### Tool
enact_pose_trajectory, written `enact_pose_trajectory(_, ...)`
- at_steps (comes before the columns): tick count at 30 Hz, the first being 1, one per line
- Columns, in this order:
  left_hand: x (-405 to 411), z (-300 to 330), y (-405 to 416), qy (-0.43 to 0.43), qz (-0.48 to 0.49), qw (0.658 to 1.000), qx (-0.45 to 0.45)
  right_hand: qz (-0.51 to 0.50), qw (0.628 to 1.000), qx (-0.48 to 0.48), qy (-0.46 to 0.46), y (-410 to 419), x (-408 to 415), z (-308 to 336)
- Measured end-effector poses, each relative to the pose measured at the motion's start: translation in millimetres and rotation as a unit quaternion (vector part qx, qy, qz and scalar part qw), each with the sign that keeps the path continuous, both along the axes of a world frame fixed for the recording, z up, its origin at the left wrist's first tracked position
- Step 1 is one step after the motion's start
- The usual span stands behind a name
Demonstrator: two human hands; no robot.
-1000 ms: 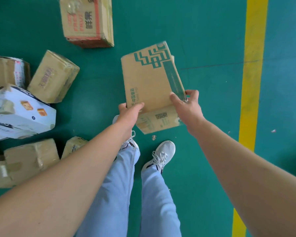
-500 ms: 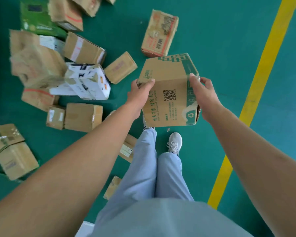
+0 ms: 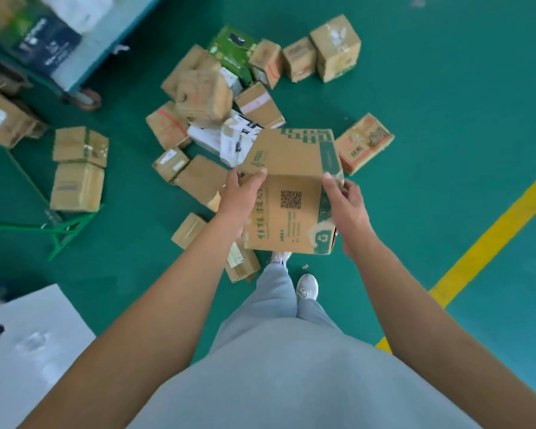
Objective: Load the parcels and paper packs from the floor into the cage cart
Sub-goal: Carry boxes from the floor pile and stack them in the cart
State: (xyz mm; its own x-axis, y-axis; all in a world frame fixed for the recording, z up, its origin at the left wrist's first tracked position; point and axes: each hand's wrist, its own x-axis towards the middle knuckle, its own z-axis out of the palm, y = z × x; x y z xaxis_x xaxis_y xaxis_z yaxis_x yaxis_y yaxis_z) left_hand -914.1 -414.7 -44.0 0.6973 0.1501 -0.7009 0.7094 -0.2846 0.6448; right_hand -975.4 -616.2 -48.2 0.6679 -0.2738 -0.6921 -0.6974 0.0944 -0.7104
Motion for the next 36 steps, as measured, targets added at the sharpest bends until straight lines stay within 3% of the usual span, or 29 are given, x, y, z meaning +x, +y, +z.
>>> enact_pose_trajectory(17, -93, 82, 197, -0.044, 0.265, 0.963, -0.032, 0.252, 0.967, 0.001, -0.023, 201, 21, 53)
enact_pose_trajectory(28, -60, 85, 400, -0.076, 0.331, 0.936, -0.094, 0.281, 0.956, -0.029, -0.074, 420, 83, 78)
enact_pose_trajectory(36, -1, 128, 550, -0.121, 0.337, 0.929, -0.096, 0.253, 0.955, -0.058, -0.142, 569, 130, 121)
